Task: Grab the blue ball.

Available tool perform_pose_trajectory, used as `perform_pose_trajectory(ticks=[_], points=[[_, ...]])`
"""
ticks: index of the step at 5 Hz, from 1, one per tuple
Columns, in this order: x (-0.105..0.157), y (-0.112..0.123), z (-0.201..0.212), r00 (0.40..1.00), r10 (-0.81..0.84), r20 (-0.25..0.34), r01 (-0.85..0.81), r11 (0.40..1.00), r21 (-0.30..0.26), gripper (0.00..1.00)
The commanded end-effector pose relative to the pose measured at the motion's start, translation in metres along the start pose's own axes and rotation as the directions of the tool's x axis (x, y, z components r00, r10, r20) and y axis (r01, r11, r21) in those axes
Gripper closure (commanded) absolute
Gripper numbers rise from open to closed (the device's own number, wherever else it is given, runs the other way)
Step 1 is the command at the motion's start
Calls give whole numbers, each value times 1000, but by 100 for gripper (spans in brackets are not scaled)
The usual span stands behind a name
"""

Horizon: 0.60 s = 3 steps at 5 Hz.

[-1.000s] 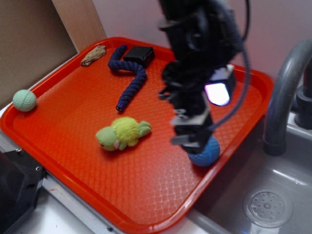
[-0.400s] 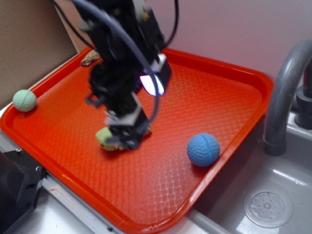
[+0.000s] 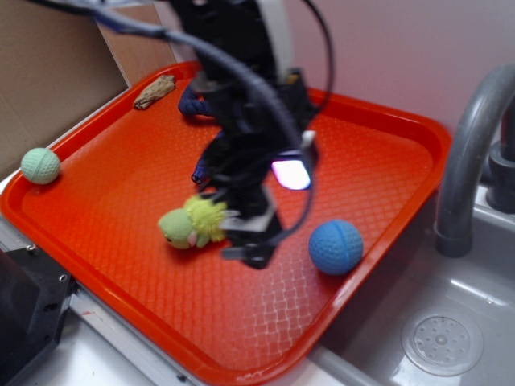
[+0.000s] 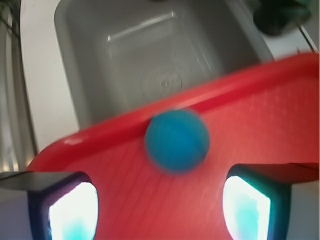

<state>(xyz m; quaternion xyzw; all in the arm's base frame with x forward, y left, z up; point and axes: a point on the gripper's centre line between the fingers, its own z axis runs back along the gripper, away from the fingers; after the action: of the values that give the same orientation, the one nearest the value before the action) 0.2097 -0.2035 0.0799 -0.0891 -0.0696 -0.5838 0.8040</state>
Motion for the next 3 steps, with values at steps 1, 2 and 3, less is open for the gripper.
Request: perform_pose_trajectory(ticks=[1, 2, 3], points=[[5, -13, -15, 1000, -22, 6, 22, 1000, 18, 0], [-8, -16, -24, 999, -40, 5, 40, 999, 36, 0], [-8, -20, -33, 993, -98, 67, 97, 995, 18, 0]])
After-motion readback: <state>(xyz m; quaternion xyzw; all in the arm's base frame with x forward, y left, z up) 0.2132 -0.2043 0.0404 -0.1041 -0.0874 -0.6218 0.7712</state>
